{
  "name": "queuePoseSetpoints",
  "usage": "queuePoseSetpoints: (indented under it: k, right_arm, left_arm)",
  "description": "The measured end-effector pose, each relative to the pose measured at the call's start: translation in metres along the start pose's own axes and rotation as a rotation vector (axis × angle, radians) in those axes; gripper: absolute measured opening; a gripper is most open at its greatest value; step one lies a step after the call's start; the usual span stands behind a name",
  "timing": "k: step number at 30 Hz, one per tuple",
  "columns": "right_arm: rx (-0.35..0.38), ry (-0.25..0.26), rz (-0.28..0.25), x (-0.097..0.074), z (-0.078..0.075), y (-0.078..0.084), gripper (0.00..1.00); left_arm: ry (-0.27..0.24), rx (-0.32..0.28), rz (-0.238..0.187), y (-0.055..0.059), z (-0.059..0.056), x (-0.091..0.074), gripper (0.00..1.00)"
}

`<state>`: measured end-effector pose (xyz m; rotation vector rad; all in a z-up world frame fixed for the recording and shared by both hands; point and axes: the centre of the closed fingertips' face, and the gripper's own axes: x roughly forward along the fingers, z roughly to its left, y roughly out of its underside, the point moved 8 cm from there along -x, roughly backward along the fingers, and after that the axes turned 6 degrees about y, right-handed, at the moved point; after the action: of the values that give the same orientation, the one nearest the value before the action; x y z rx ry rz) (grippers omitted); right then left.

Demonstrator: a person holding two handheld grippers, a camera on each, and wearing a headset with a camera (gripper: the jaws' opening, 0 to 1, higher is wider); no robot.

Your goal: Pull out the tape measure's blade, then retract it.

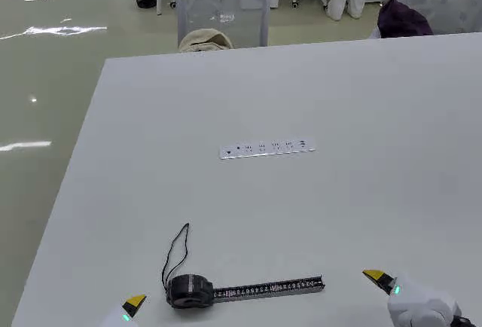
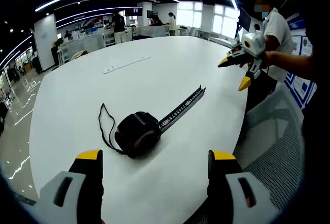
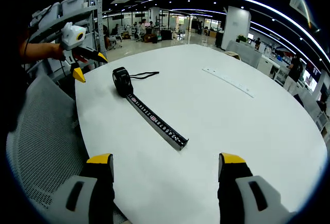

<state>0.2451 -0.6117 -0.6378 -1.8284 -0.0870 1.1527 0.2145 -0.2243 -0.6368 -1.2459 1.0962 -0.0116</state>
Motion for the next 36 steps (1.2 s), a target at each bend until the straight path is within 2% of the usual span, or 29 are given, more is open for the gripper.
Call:
queuePoseSetpoints:
  k: [3,7,11,23,32,36]
  right_arm:
    - [0.035,0.023,-0.011,-0.002,0.003,-0.001,0.87]
    - [0.053,0.040,-0.010,-0.005,0.009,-0.004,0.90]
    - [0.086,0.063,-0.022,-0.008,0.014,-0.005,0.92]
    - [0.123,0.103,-0.052,-0.009,0.033,-0.019,0.95]
    - [0.158,0.099,-0.063,-0.003,0.043,-0.022,0.96]
    - [0.167,0.103,-0.065,-0.003,0.045,-0.024,0.96]
  left_arm:
    - [-0.019,-0.018,-0.020,-0.001,-0.005,-0.002,0.83]
    - [-0.048,-0.079,-0.040,-0.003,-0.009,-0.005,0.89]
    - [-0.094,-0.103,-0.072,-0.006,-0.013,-0.010,0.92]
    - [-0.149,-0.133,-0.087,-0.008,-0.028,-0.010,0.98]
    - [-0.221,-0.159,-0.097,-0.008,-0.031,-0.016,0.99]
    - [-0.227,-0.172,-0.102,-0.007,-0.032,-0.016,0.99]
